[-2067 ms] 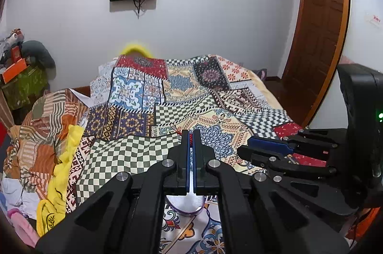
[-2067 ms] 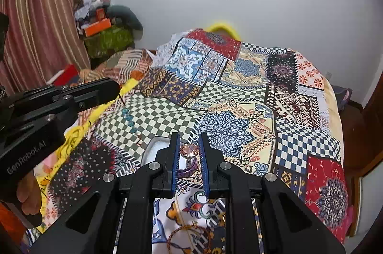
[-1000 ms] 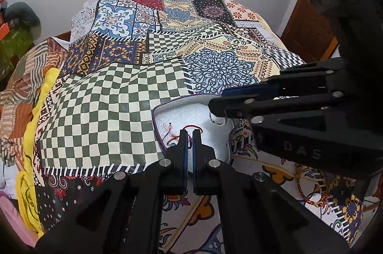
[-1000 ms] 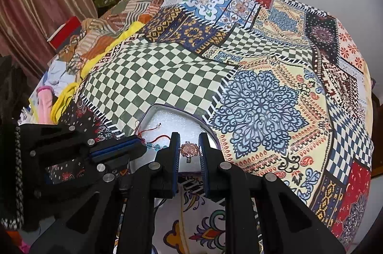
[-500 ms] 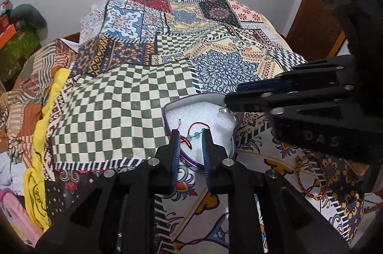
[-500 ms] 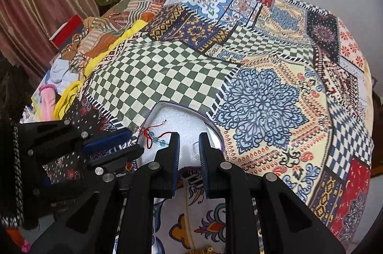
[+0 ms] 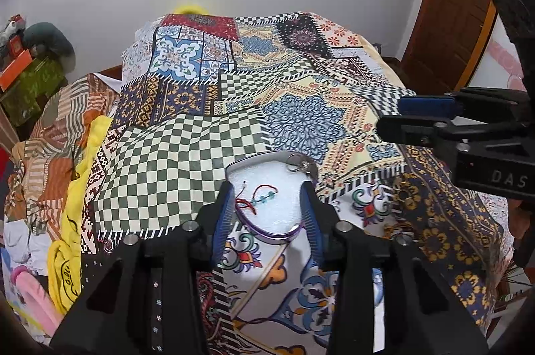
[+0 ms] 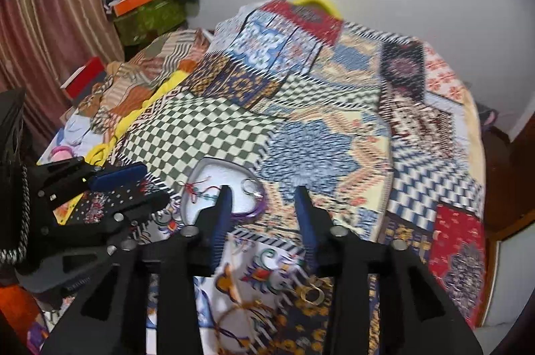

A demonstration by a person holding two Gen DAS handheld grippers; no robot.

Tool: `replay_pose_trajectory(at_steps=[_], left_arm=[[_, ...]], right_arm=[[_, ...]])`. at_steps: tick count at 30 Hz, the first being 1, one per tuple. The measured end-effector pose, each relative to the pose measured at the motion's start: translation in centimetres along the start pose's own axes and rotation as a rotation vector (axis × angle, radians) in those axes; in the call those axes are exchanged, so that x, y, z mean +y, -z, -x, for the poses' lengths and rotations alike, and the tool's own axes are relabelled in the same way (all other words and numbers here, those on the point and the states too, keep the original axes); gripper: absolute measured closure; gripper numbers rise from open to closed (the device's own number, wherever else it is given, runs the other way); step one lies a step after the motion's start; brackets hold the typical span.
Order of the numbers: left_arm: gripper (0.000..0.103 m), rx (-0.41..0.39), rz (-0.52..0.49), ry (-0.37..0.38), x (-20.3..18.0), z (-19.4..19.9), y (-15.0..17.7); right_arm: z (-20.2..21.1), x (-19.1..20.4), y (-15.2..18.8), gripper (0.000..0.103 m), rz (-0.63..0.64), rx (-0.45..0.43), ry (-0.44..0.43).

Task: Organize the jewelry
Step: 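Move both tools back to the remaining rings on the quilt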

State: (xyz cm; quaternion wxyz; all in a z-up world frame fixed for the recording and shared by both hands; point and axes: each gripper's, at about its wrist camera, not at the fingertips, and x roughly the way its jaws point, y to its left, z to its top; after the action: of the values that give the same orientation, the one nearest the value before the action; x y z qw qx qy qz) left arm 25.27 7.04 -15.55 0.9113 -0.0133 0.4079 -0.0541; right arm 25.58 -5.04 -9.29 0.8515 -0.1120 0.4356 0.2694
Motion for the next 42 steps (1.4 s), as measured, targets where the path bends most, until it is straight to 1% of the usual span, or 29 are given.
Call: replay_pose_trajectory(at_steps=[5,8,13,20,26,30,33,34,35,37,38,39,40,42], left_arm=[[0.058,-0.001,-0.010,0.007,-1.5,0.5,-0.2],[0.057,0.006,-0.010,0.012,-2.2,0.2,-0.3],[0.057,0.035,0.002,0.036,-3.5,-1.1,-0.3],[0.057,0.079,-0.009,0.053,-5.0,-3.3,0.1],[0.057,0.100,-0.015,0.063,-5.4,-4.7,0.4],[0.057,0.114,-0.017,0.071,-5.5,-5.4,0.7],[0.057,0.122,-0.026,0.074,-5.7,-5.8,0.9],[0.057,0.125,-0.029,0.076,-5.8,-5.9,1.0],[0.057,0.127,-0.032,0.080,-6.0,-6.0,1.1],[0.057,0.129,-0.040,0.088,-6.3,-6.0,1.2],[0.057,0.129,-0.044,0.092,-6.5,-5.9,1.2],[0.057,0.128,-0.051,0.098,-6.8,-5.8,1.3],[0.057,0.127,-0.057,0.104,-7.1,-5.7,1.3],[0.057,0.123,-0.074,0.115,-7.8,-5.4,1.4]], right_arm=[[1.5,-1.8,1.3,0.065,-0.039,-0.011,0.006],[1.9,-2.8,2.3,0.065,-0.047,-0.011,0.035],[1.6,-4.4,4.0,0.065,-0.062,0.021,0.057],[-0.8,-5.9,6.1,0.065,-0.071,0.088,0.039],[-3.3,-6.4,6.7,0.065,-0.070,0.137,0.025],[-4.1,-6.7,7.1,0.065,-0.080,0.160,-0.010],[-4.1,-6.6,7.2,0.073,-0.060,0.148,-0.010],[-4.1,-6.5,7.2,0.079,-0.055,0.147,-0.013],[-4.1,-6.5,7.2,0.081,-0.052,0.146,-0.016],[-4.2,-6.5,7.2,0.081,-0.042,0.140,-0.013],[-4.1,-6.4,7.2,0.086,-0.036,0.137,-0.010],[-4.1,-6.3,7.2,0.093,-0.030,0.141,-0.009],[-4.1,-6.3,7.2,0.097,-0.031,0.141,-0.007],[-3.8,-6.5,7.3,0.097,-0.041,0.137,-0.014]])
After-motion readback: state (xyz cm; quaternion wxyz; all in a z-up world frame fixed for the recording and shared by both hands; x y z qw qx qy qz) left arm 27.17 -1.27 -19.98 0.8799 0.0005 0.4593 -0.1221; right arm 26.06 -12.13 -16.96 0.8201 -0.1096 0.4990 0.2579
